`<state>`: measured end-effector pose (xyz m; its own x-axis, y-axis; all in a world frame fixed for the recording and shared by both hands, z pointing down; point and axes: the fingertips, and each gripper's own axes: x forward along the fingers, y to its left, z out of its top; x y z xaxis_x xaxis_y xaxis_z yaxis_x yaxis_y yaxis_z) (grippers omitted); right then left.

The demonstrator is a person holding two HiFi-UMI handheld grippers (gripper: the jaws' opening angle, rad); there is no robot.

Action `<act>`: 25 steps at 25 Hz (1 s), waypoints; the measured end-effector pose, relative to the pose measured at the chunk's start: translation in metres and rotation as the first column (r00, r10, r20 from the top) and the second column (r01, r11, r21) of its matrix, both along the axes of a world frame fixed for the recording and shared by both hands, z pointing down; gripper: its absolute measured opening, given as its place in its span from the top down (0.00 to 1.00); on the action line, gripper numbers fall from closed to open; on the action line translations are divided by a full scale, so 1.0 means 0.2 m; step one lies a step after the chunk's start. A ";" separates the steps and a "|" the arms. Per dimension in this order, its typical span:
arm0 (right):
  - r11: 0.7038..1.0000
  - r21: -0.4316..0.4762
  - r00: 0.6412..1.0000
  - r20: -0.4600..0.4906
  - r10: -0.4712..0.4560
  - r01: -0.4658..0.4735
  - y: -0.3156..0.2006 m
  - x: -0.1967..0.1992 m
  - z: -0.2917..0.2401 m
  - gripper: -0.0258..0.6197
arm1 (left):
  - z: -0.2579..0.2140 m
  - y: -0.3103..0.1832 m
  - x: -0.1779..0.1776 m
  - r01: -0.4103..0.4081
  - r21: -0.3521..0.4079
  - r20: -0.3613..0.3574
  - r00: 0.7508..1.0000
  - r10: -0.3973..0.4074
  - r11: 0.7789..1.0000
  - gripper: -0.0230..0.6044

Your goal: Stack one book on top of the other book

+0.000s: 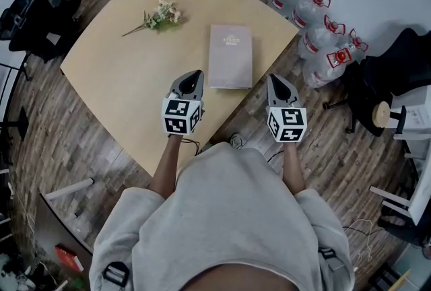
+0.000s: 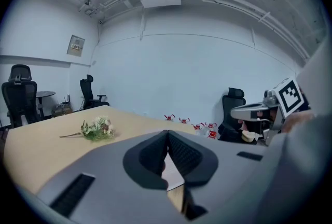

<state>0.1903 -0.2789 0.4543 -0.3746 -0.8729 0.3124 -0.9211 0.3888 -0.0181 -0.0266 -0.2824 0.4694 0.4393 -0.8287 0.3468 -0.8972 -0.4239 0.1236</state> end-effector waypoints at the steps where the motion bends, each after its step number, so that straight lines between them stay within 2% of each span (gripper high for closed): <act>1: 1.000 0.004 1.000 -0.003 -0.005 0.005 0.00 0.00 0.00 0.95 | 0.00 0.00 0.00 -0.001 0.001 0.002 1.000 0.001 1.000 0.95; 10: 0.999 0.034 1.000 -0.024 -0.017 0.018 0.02 0.00 -0.03 0.96 | -0.02 0.02 0.01 -0.008 0.010 0.001 1.000 0.008 1.000 0.95; 25: 1.000 0.028 1.000 -0.026 -0.009 0.010 0.04 0.02 -0.02 0.96 | -0.03 0.04 0.02 -0.011 0.014 -0.006 1.000 0.011 1.000 0.95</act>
<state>0.1935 -0.2704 0.4496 -0.3751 -0.8779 0.2977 -0.9174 0.3976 0.0164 -0.0222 -0.2748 0.4627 0.4504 -0.8285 0.3327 -0.8918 -0.4354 0.1231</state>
